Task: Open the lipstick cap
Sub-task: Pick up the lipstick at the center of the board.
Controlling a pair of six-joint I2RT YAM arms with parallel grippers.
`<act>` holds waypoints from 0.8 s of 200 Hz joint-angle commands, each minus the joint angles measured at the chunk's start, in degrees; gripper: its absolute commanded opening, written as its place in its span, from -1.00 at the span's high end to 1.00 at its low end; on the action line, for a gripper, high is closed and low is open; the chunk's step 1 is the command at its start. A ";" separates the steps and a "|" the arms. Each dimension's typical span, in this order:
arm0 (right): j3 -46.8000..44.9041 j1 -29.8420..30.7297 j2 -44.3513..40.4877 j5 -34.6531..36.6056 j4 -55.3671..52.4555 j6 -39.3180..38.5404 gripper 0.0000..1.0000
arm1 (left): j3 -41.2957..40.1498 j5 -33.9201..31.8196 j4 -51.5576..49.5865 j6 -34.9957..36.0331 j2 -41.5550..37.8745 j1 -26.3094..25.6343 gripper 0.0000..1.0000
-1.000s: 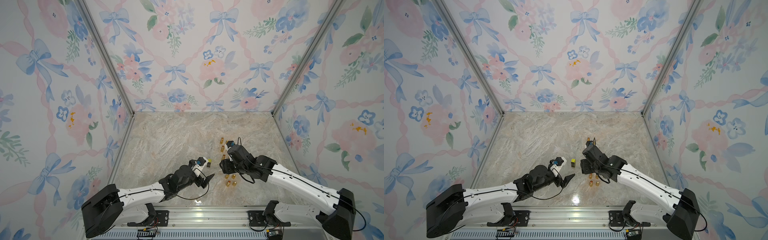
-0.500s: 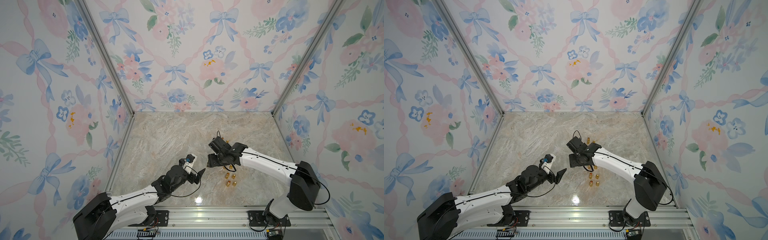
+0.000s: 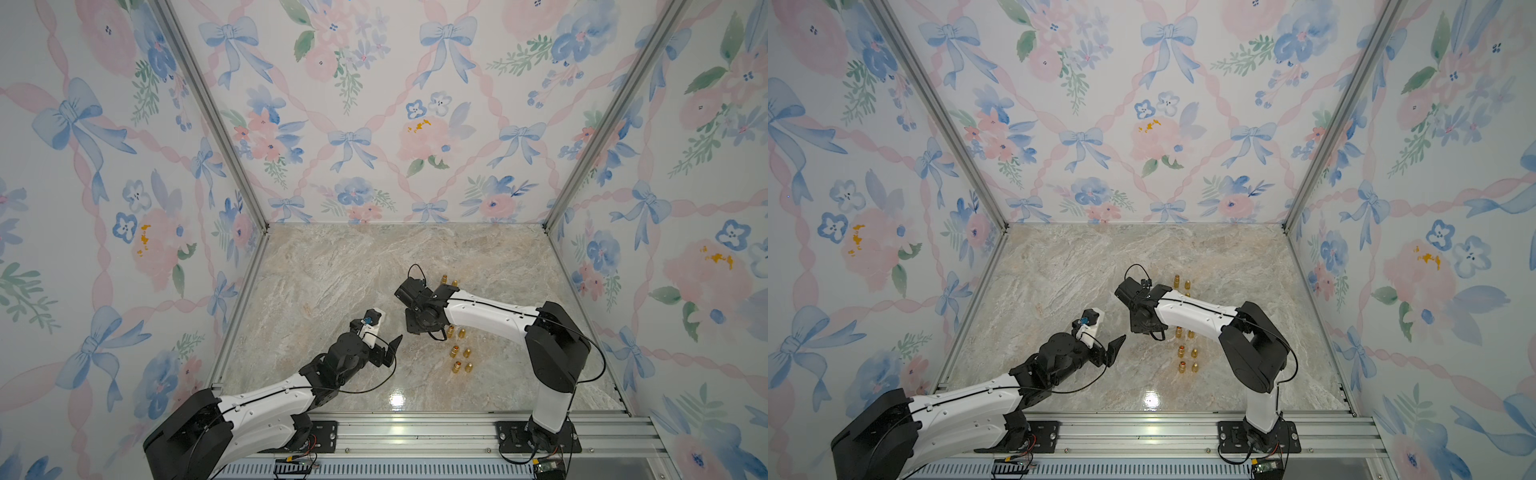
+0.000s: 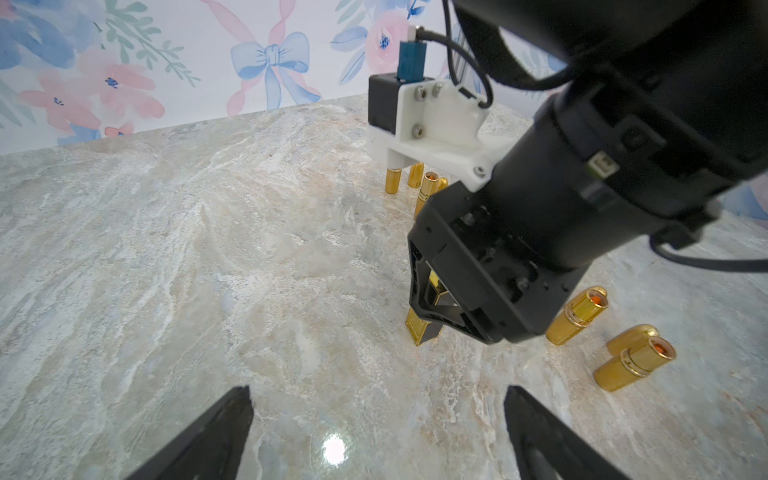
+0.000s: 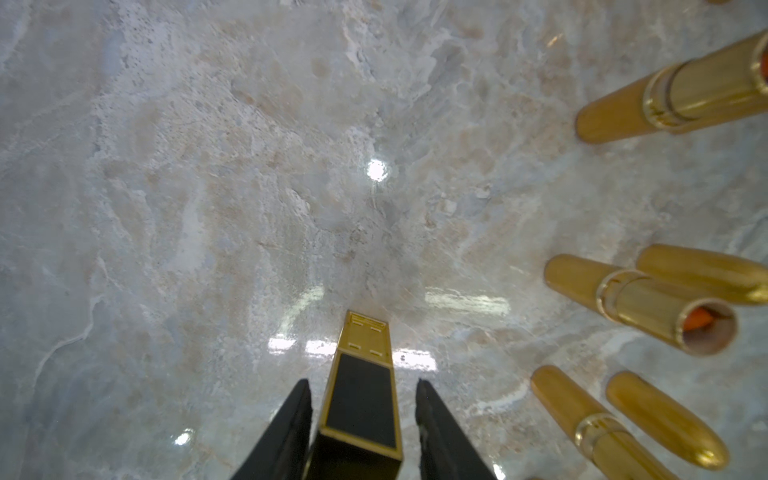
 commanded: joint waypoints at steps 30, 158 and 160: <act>3.14 0.76 2.59 2.51 -0.60 -1.51 0.45 | -0.92 0.46 1.47 -0.73 -0.21 0.48 -0.96; 4.23 -2.07 -8.74 -12.12 -7.96 -15.68 0.60 | 1.28 13.19 1.39 7.49 2.51 0.49 -0.93; 4.16 -2.23 -9.00 -12.73 -8.11 -16.02 0.60 | 1.46 13.65 1.43 7.73 2.63 0.53 -0.92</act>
